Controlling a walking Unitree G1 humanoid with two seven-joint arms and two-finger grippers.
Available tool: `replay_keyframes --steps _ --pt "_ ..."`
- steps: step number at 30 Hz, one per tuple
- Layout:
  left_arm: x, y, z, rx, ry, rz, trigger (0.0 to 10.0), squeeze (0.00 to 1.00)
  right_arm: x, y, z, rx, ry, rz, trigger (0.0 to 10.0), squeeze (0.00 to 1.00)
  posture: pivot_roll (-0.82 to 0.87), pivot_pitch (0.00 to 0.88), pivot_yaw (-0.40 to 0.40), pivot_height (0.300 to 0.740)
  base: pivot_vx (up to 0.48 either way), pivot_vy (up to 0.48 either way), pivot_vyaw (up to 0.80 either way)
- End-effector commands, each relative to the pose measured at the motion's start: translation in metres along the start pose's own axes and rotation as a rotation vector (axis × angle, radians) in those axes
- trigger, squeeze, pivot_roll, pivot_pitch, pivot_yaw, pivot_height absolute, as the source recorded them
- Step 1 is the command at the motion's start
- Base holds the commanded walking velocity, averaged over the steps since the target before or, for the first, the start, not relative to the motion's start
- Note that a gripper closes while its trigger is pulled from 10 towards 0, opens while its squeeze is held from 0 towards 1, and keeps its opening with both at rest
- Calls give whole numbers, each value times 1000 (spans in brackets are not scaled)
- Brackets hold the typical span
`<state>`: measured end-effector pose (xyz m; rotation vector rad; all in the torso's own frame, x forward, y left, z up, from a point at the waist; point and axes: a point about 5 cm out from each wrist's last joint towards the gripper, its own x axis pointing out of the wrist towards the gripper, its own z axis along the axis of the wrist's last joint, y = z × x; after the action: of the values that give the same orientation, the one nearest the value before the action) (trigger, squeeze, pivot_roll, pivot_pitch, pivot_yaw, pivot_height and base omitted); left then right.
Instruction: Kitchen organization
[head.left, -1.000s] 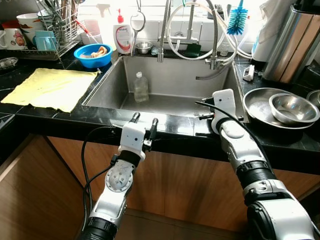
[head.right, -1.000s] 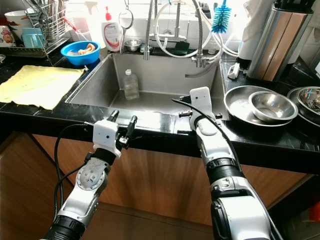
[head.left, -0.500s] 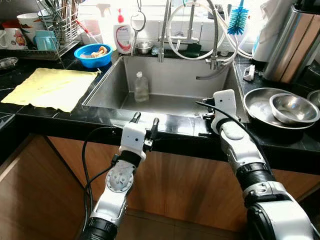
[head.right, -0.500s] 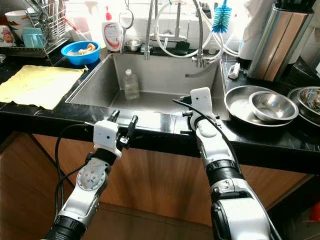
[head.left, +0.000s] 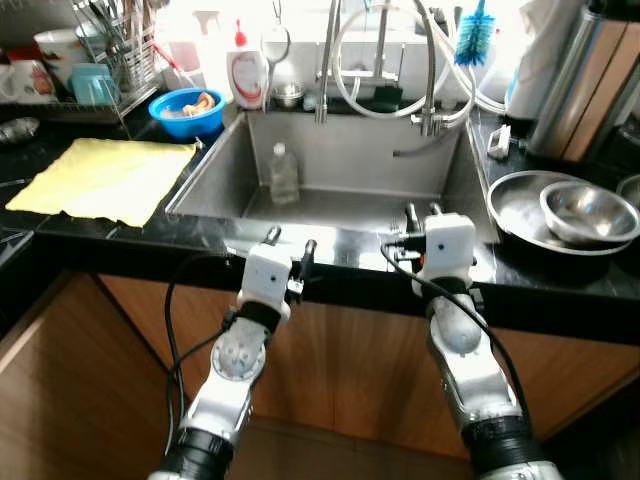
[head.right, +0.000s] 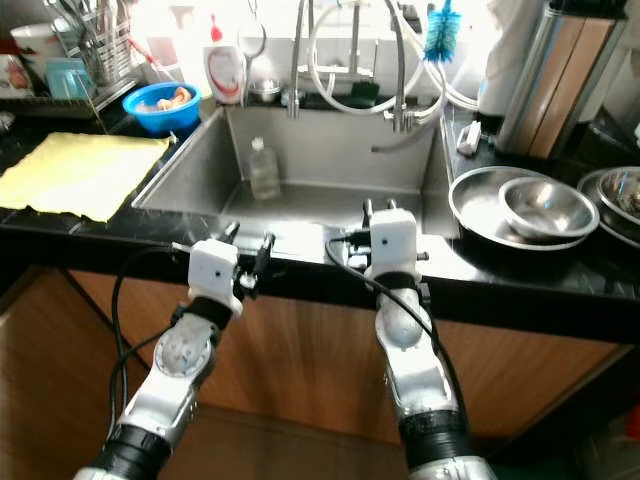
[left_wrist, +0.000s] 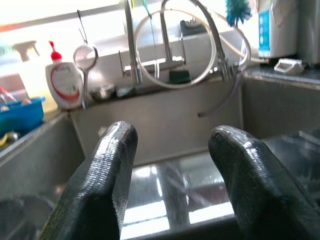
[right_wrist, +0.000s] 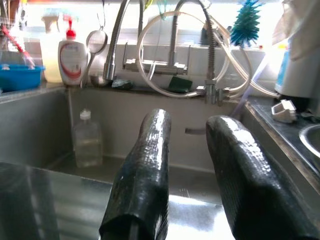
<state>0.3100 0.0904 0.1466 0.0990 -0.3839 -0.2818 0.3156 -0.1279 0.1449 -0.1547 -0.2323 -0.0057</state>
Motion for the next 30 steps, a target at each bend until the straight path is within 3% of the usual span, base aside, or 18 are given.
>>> replay_keyframes --steps 1,5,8,15,21,30 --pt "0 4 -1 -9 2 16 10000 0 -6 0 8 20 -48 -10 10000 0 -212 0 103 740 0 0 0" --pt "-4 6 -4 -8 7 29 10000 0 -22 0 1 8 -39 6 10000 0 -210 0 98 740 0 0 0" --pt "-5 7 -4 -15 7 39 10000 0 -22 -3 2 19 -36 -15 10000 0 -203 0 91 740 0 0 0" --pt "-3 18 -5 -65 16 136 10000 0 -20 -6 5 20 -62 -35 10000 0 -197 0 67 740 0 0 0" --pt "-4 17 -4 -86 9 181 10000 0 -11 -22 11 21 -75 -88 10000 0 -167 0 23 740 0 0 0" --pt "2 26 1 -68 -11 194 10000 0 -5 -18 14 65 -80 -101 10000 0 -153 0 31 740 0 0 0"
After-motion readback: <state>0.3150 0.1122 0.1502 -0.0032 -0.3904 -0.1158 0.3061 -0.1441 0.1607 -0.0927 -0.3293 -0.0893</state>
